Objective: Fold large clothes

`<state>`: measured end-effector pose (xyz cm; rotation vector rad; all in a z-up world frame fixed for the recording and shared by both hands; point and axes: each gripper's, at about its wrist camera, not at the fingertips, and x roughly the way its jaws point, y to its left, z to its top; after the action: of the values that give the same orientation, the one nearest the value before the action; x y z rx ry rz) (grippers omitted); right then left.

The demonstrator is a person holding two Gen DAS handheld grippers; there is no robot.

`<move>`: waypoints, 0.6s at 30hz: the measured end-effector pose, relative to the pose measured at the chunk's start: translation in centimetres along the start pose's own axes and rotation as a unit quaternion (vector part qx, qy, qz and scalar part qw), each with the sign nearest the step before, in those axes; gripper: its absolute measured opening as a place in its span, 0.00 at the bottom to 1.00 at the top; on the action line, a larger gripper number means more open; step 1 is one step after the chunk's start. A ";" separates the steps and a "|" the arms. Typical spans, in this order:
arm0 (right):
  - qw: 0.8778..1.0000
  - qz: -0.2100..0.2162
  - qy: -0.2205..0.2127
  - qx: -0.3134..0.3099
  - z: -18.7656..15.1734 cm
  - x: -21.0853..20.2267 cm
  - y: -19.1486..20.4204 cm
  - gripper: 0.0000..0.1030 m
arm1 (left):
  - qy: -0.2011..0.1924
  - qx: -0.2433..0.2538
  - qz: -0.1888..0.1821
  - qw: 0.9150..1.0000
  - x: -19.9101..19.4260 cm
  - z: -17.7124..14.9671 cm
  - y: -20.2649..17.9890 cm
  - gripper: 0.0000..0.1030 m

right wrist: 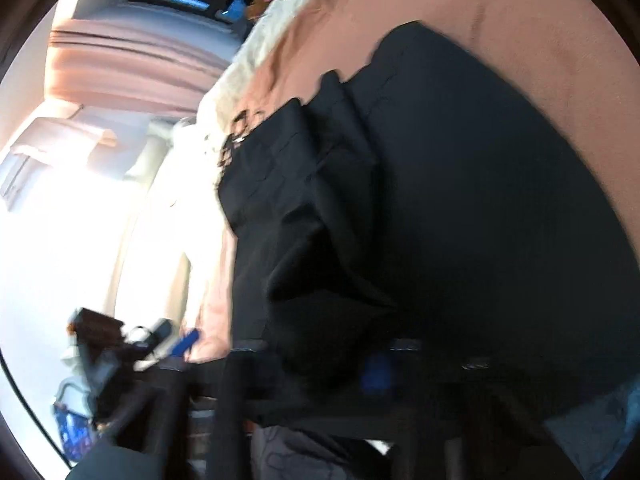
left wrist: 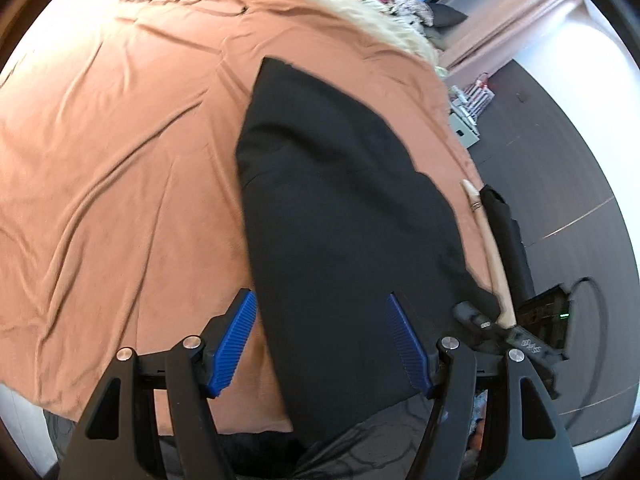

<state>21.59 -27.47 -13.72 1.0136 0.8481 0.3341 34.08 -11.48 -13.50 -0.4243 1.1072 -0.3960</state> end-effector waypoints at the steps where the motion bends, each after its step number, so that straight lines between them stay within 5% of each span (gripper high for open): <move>1: 1.000 0.000 -0.005 -0.014 0.1 -0.3 0.7 0.15 | 0.003 -0.004 0.000 1.000 0.3 -0.1 0.2 0.66; 9: 0.995 0.010 -0.050 -0.084 0.9 -4.8 5.2 0.13 | 0.023 -0.002 -0.013 1.000 2.3 -0.7 -0.3 0.66; 18: 0.995 -0.010 -0.082 -0.049 1.5 -9.0 1.2 0.13 | 0.036 0.025 -0.023 0.999 4.0 -0.6 -3.3 0.66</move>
<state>17.07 -33.24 -8.10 0.9274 0.6863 0.2697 34.82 -16.41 -15.04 -0.3948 1.1562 -0.4813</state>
